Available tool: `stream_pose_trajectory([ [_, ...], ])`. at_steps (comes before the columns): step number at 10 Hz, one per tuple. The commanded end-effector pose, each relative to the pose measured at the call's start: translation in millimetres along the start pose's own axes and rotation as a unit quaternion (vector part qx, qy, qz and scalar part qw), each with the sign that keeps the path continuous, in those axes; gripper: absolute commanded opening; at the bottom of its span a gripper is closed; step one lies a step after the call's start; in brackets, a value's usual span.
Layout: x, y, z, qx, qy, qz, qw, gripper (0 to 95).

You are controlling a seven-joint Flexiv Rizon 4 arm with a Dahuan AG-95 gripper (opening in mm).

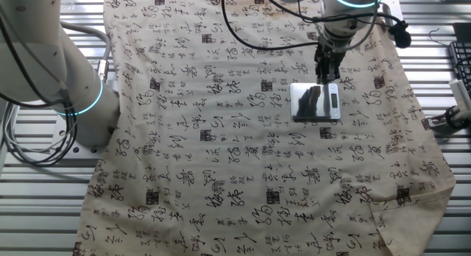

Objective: Place the block on the scale

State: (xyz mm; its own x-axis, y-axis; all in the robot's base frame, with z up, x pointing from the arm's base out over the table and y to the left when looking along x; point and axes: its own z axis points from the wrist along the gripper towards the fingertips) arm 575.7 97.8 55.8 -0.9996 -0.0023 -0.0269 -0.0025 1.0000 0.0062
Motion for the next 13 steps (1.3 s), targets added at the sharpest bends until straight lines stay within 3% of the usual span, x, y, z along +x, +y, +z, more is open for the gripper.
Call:
stream_pose_trajectory([
  [1,-1.1,0.2,-0.2,-0.002,0.001,-0.002,1.0000,0.0],
  [4,-1.1,-1.0,1.6,-0.003,0.001,-0.002,1.0000,0.0],
  [13,6.5,-27.2,1.4,-0.014,-0.001,-0.025,0.9996,0.0],
])
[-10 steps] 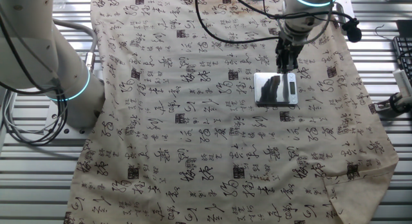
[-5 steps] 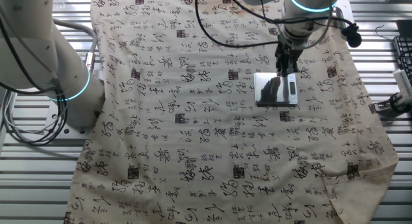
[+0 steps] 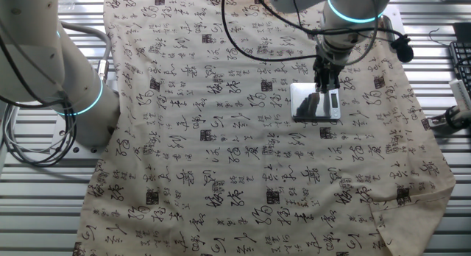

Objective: Place the block on the scale

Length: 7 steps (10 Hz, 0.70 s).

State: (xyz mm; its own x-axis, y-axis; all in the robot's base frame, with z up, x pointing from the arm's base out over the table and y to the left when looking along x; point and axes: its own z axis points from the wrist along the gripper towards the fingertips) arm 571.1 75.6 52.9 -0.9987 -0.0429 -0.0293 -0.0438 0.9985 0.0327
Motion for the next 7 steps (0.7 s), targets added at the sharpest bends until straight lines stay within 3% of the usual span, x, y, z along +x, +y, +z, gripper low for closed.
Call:
stream_pose_trajectory([
  [1,2.0,-4.9,-1.4,-0.001,0.000,-0.005,1.0000,0.0],
  [7,3.9,-14.1,0.1,-0.005,-0.002,-0.012,0.9999,0.0],
])
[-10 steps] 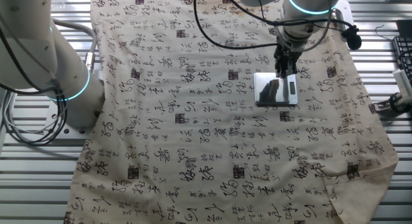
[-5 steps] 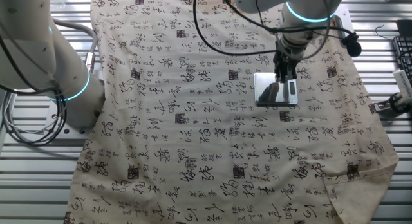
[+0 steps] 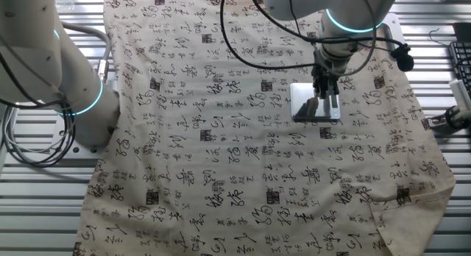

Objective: Place the block on the scale

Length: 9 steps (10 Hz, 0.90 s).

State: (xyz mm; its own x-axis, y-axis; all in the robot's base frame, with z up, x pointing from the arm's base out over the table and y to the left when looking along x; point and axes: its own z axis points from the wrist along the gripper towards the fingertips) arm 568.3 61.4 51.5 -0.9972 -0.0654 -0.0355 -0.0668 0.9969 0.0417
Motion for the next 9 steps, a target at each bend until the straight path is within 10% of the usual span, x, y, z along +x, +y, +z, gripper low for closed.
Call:
stream_pose_trajectory([
  [1,0.6,-0.2,-1.0,0.000,0.000,0.002,1.0000,0.0],
  [9,0.0,-0.4,-0.5,-0.002,-0.001,-0.001,1.0000,0.0],
])
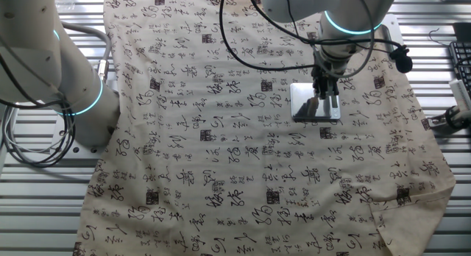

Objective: Place the block on the scale

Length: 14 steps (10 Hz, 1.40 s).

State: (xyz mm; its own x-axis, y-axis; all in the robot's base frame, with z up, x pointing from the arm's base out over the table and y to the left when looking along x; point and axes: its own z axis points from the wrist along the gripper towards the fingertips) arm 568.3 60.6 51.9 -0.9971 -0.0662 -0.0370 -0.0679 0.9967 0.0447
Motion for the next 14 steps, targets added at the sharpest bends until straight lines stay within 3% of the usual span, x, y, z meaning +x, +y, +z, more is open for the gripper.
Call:
stream_pose_trajectory([
  [1,0.0,0.3,0.0,-0.001,0.000,-0.002,1.0000,0.0],
  [7,0.0,0.3,0.0,-0.001,0.001,-0.003,1.0000,0.0],
  [8,0.0,0.3,0.0,-0.001,0.001,-0.002,1.0000,19.0],
  [14,-0.1,0.3,0.0,-0.002,0.000,-0.002,1.0000,19.0],
])
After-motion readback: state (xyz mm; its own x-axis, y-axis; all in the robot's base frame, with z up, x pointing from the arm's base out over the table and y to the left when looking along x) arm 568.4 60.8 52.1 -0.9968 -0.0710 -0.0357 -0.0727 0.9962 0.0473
